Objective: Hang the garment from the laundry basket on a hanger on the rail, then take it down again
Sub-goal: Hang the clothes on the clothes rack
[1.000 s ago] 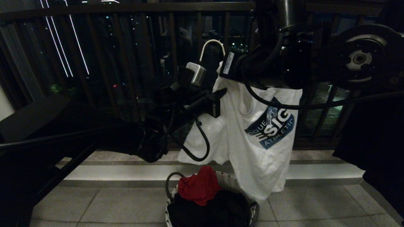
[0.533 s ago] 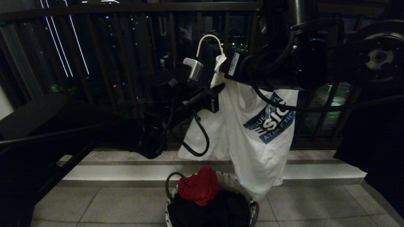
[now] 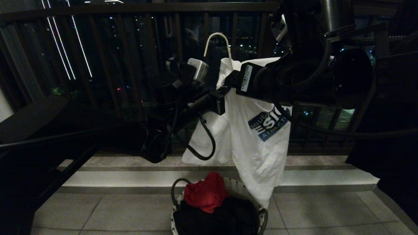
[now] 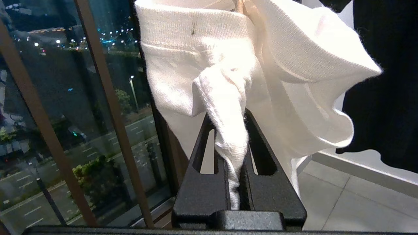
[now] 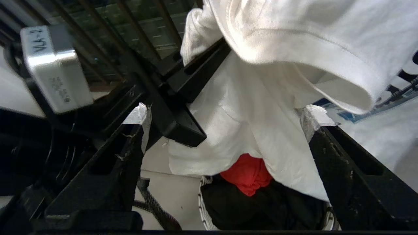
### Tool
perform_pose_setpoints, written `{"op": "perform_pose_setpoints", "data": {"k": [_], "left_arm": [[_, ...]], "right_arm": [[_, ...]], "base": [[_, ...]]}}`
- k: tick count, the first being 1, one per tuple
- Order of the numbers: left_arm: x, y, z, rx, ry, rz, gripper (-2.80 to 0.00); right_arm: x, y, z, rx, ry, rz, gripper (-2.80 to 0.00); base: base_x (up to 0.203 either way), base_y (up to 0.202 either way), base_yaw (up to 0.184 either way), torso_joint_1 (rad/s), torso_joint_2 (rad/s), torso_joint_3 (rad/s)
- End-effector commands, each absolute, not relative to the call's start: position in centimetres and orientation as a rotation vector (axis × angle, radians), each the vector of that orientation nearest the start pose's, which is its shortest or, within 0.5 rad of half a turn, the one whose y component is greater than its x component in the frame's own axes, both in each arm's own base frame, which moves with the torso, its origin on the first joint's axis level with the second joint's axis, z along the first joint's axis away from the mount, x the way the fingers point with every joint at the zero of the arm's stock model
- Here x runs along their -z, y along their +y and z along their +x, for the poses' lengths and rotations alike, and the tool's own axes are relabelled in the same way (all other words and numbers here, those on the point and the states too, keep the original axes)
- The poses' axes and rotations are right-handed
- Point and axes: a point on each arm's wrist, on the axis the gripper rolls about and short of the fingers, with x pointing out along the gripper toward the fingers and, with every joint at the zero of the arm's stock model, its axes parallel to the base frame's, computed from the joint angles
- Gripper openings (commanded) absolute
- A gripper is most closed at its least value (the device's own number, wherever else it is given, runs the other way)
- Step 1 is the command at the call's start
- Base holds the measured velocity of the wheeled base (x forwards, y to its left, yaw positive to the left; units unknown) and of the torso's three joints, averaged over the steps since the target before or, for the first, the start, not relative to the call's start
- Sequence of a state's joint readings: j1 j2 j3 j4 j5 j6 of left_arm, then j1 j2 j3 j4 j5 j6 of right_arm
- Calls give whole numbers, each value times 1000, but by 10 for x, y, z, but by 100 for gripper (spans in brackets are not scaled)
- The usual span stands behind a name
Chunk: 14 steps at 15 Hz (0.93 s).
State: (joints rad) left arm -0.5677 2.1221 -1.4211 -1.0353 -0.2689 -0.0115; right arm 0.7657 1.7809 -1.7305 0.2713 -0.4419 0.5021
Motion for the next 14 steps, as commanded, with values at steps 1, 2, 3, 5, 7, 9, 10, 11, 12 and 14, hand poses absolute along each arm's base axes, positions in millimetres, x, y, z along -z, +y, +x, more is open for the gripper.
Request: {"op": "perform_pose_setpoints", "data": {"k": [1,2,3,5,7,9,10,11,12,14], "left_arm": [[-236,-238,364,830,-346,-63,-280],[-236,-237,364,830,-346,-65,-280],[-238,-236,363,830,-345,-70,-280],[-244,-232,360,840,-342,-105,-280],[-243,-226,357,867,-321,-114,-280],[-240,-218,352,953,-286,-113,-280],[-240,-215,351,982,-267,-133,-280],[-239,-214,352,987,-258,-141,-280],[-237,-212,354,984,-252,-141,-280],[-233,-211,356,1028,-236,-135,-280]], "right_arm": [[-335,216,238,-245,328,319,0],[-333,212,235,-240,334,310,0],[-332,208,232,-234,336,304,0],[-331,189,232,-192,333,286,-280],[-334,174,234,-154,319,279,-280],[-335,166,236,-134,310,240,-280],[-335,162,237,-123,306,217,-280],[-337,159,237,-118,299,202,-280],[-338,157,236,-116,295,190,-280],[-336,153,237,-107,298,143,-280]], "base": [[0,0,0,0,0,0],[0,0,0,0,0,0],[0,0,0,0,0,0],[0,0,0,0,0,0],[0,0,0,0,0,0],[0,0,0,0,0,0],[0,0,0,0,0,0],[0,0,0,0,0,0],[0,0,0,0,0,0],[0,0,0,0,0,0]]}}
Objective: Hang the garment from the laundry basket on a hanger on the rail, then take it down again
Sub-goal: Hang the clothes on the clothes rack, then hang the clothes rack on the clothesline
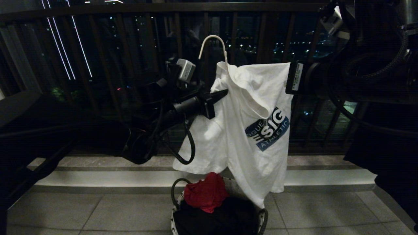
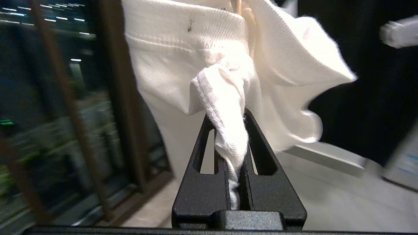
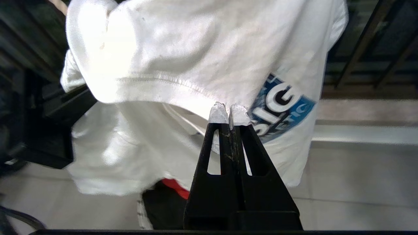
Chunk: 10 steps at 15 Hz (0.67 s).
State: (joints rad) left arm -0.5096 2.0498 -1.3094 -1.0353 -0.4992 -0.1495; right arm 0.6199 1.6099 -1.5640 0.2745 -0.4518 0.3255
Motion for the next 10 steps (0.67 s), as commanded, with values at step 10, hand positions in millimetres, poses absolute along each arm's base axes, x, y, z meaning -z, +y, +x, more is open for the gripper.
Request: {"op": "perform_pose_setpoints", "data": {"k": [10], "left_arm": [[-215,-179,352,1414,-33,-169,-280]], "right_arm": [[-325,127,228,-55,449,-83,-280]], "base": [[0,0,0,0,0,0]]}}
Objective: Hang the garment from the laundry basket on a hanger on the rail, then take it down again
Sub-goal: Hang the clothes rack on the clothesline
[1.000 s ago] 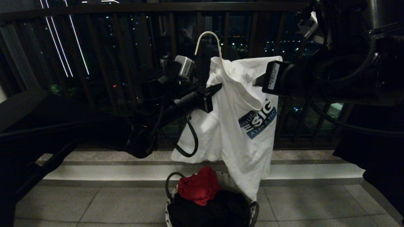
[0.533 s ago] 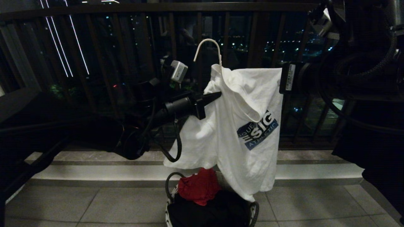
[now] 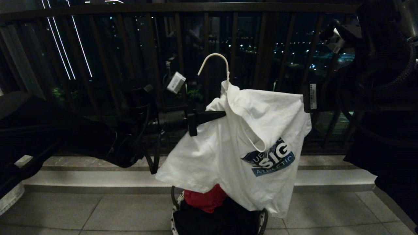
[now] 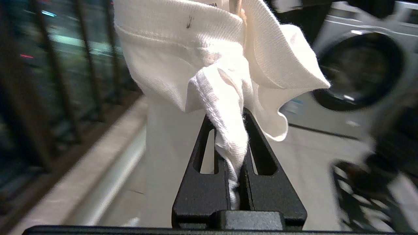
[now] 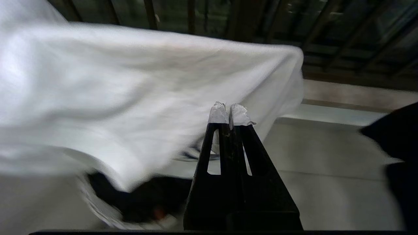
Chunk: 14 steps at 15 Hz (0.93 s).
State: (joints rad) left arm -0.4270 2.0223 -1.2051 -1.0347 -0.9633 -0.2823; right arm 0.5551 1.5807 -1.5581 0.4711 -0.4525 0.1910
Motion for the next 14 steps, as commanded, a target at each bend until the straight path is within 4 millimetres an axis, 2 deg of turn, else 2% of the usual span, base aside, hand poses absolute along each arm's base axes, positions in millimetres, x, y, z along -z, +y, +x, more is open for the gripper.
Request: {"op": "perform_pose_setpoints", "data": {"k": [1,4,5,9,14], "left_arm": [[-214,-178,351,1433,-21,-171,-280],[-212,-171,347,1528,15,-160,-280],[-213,-167,346,1563,38,-167,-280],[-211,-164,345,1588,57,-169,-280],[-210,-162,342,1640,74,-161,-280]], "right_arm": [[-325,126,227,-55,454,-105,-280],[-322,120,229,-57,478,-206,-280],[-323,120,230,-63,477,-230,0],[-324,119,232,-100,476,-293,0],[-325,90,238,-332,489,-455,0]], "base": [[0,0,0,0,0,0],[0,0,0,0,0,0],[0,0,0,0,0,0],[0,0,0,0,0,0],[0,0,0,0,0,0]]}}
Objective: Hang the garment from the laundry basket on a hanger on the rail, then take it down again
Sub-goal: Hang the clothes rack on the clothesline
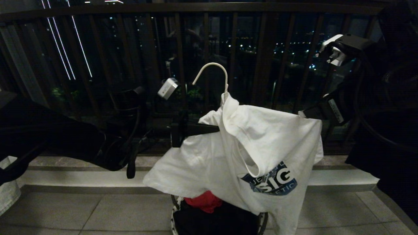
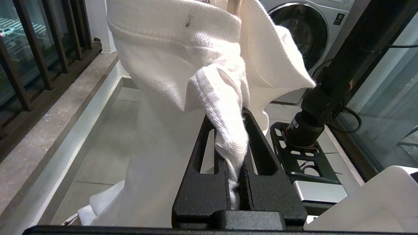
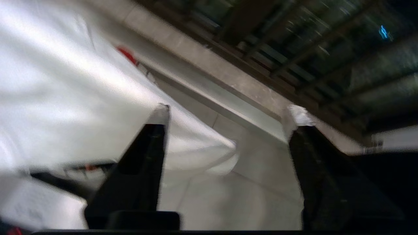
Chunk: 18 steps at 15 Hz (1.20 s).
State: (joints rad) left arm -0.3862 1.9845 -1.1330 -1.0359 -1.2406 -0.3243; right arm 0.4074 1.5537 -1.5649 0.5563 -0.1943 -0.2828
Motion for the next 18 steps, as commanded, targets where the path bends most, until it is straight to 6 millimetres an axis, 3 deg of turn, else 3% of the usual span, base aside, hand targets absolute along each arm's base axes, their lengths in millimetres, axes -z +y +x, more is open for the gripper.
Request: {"op": "perform_pose_setpoints", "data": {"k": [1,3,6,12,18], "left_arm": [[-209,-162,341,1640,75,-162,-280],[-210,-162,341,1640,75,-162,-280],[-209,-162,340,1659,84,-161,-280],[-211,-160,336,1686,89,-156,-280],[-214,-160,334,1688,82,-152,-280]], "right_arm": [[-327,84,237,-395,472,-466,0],[-329,74,234,-494,438,-512,0],[-322,73,234,-642,419,-535,0],[-306,85,265,-782,364,-576,0],[-300,106,265,-899,344,-590,0]], "base": [[0,0,0,0,0,0],[0,0,0,0,0,0],[0,0,0,0,0,0],[0,0,0,0,0,0],[0,0,0,0,0,0]]}}
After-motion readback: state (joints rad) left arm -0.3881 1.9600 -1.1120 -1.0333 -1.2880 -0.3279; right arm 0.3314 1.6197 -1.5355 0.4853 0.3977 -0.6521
